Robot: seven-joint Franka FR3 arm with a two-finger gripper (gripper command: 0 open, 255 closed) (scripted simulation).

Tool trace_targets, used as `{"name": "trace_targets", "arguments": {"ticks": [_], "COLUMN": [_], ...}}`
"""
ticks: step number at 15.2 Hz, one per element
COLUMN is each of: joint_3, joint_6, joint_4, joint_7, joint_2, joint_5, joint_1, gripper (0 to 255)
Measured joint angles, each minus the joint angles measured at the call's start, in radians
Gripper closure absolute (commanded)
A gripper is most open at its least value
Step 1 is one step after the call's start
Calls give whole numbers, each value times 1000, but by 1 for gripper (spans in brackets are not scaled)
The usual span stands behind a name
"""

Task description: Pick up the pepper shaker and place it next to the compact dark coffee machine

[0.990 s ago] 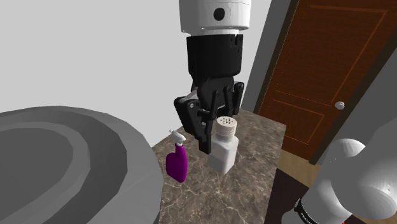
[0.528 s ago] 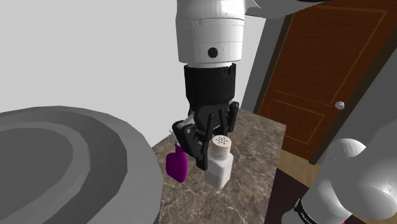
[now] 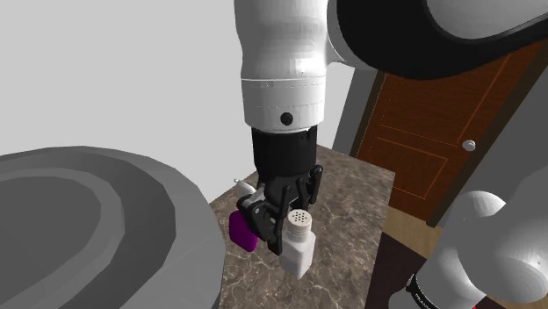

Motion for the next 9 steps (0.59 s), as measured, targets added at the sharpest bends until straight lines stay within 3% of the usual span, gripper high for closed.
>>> {"name": "trace_targets", "arguments": {"ticks": [9], "joint_3": [21], "joint_6": [124], "joint_4": [-115], "joint_7": [-10], "joint_2": [10], "joint_5": [8], "joint_1": [5], "gripper": [255]}}
